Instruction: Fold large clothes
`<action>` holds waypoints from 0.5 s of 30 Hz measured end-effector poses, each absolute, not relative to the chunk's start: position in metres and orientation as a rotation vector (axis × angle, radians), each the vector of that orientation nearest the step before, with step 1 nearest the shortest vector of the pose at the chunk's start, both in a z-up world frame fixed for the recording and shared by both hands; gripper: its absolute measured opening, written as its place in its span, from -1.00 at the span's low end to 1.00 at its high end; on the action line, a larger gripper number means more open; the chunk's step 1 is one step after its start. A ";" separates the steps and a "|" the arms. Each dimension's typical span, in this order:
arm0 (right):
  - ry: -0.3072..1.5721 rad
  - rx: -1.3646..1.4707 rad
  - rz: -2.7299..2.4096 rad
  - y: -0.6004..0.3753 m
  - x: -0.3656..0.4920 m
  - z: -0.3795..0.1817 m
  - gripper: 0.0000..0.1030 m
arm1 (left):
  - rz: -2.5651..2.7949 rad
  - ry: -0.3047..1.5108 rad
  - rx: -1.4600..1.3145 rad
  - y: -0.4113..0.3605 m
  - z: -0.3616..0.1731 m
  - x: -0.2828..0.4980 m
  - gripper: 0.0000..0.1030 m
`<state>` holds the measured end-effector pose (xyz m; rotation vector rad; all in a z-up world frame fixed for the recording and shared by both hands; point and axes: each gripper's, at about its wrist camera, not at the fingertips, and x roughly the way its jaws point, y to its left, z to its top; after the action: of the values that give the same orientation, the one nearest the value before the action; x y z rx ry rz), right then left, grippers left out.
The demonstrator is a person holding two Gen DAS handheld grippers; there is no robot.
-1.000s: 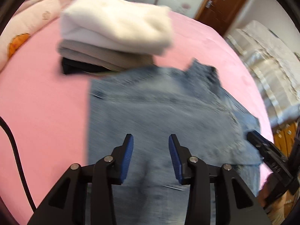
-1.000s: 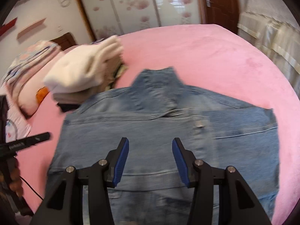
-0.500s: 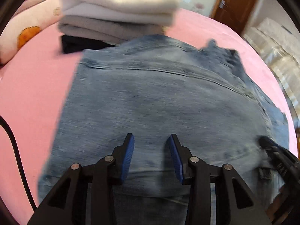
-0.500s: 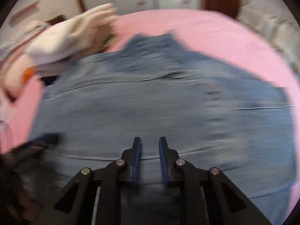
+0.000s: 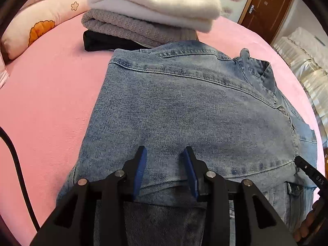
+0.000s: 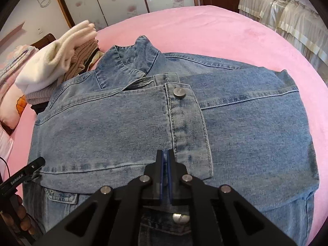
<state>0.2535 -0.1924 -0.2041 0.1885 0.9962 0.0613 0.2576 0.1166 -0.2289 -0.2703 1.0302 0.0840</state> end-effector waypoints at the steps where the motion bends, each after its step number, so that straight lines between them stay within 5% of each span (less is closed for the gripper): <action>1: 1.001 0.201 0.068 -0.192 0.252 -0.201 -0.84 | 0.077 1.036 -0.282 0.116 -0.226 0.256 -0.24; 10: 0.939 0.227 0.103 -0.185 0.214 -0.139 -0.79 | 0.010 0.992 -0.246 0.098 -0.155 0.223 0.07; 15: 0.843 0.223 0.101 -0.181 0.175 -0.083 -0.24 | -0.006 0.914 -0.220 0.089 -0.099 0.191 0.26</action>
<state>0.1752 -0.1809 -0.0826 0.2231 0.8431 0.1005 0.1905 0.0891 -0.0993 -0.2198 0.9139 -0.0063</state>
